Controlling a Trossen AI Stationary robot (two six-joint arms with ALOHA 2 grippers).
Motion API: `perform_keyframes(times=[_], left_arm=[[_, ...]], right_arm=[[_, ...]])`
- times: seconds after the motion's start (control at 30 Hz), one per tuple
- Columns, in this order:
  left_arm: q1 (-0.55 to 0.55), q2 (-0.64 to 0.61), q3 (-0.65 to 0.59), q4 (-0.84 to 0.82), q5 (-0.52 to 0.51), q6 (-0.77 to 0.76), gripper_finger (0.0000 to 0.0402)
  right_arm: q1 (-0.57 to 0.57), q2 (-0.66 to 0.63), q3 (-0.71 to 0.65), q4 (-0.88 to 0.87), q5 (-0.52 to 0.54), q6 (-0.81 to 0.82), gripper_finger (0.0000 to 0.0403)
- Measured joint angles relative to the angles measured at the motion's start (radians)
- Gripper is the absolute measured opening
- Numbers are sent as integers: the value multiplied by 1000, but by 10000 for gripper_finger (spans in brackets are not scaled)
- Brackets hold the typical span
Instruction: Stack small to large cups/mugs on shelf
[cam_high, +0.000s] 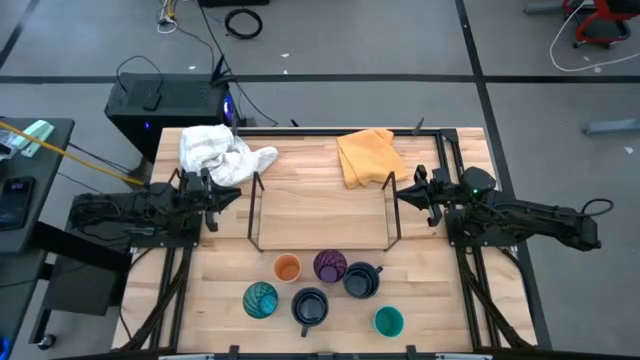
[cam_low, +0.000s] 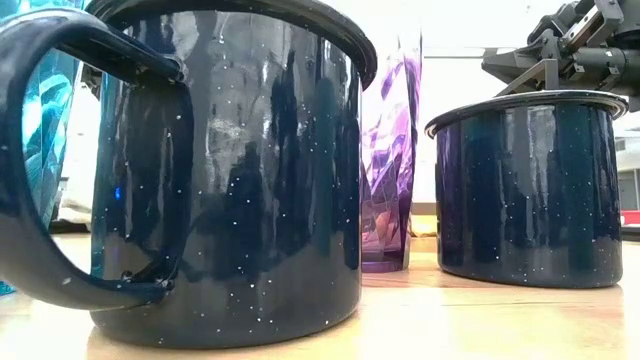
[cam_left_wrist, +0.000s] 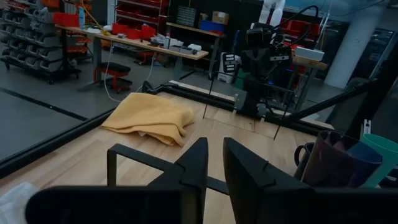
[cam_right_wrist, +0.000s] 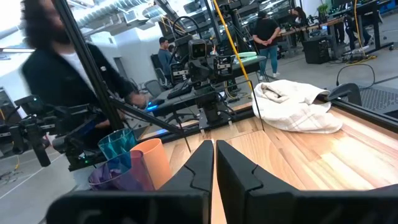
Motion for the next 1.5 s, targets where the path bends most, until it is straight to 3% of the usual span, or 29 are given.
perform_keyframes(times=[1.5], left_arm=[[0, 0, 0, 0, 0, 0, 51]], right_arm=[[0, 0, 0, 0, 0, 0, 25]])
